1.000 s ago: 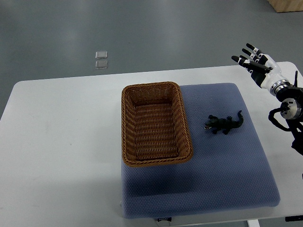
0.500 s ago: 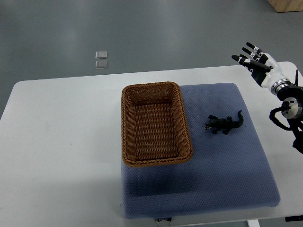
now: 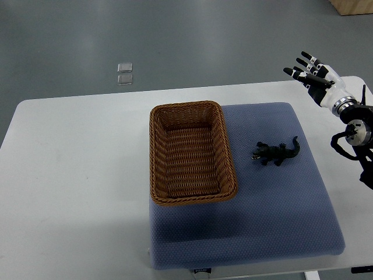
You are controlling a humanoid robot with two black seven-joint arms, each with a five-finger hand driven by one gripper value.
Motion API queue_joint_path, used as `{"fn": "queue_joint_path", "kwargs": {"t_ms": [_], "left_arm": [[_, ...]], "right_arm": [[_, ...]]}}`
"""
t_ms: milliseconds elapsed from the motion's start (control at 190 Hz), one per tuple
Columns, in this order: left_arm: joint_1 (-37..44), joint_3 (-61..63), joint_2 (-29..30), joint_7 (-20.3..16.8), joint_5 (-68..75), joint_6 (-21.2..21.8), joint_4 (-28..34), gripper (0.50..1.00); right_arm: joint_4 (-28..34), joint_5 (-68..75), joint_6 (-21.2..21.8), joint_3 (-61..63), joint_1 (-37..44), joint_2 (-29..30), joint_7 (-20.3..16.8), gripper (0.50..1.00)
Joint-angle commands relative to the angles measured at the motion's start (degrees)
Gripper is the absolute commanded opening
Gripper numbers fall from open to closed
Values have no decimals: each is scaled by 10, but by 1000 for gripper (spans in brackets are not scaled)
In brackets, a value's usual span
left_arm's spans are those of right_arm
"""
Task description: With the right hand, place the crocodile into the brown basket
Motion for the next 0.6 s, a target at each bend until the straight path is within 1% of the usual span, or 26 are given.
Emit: {"fn": "queue_joint_path", "kwargs": {"t_ms": [0, 95, 216, 331, 410, 531, 594], "left_arm": [[0, 0, 0, 0, 0, 1, 1, 1000], [0, 0, 0, 0, 0, 1, 0, 1000], [0, 0, 0, 1, 0, 0, 1, 1000], [0, 0, 0, 0, 0, 0, 0, 1000], [0, 0, 0, 0, 0, 1, 1, 1000], [0, 1, 0, 0, 0, 0, 0, 1000], [0, 0, 0, 1, 0, 0, 0, 1000]], "right_arm": [[0, 0, 0, 0, 1, -2, 8, 950], [0, 0, 3, -1, 0, -14, 18, 952], [0, -1, 35, 0, -3, -28, 27, 952], [2, -6, 38, -1, -4, -37, 35, 950], [4, -10, 49, -2, -6, -45, 42, 950], [4, -11, 69, -8, -6, -53, 43, 952], [5, -11, 72, -22, -5, -58, 44, 952]]}}
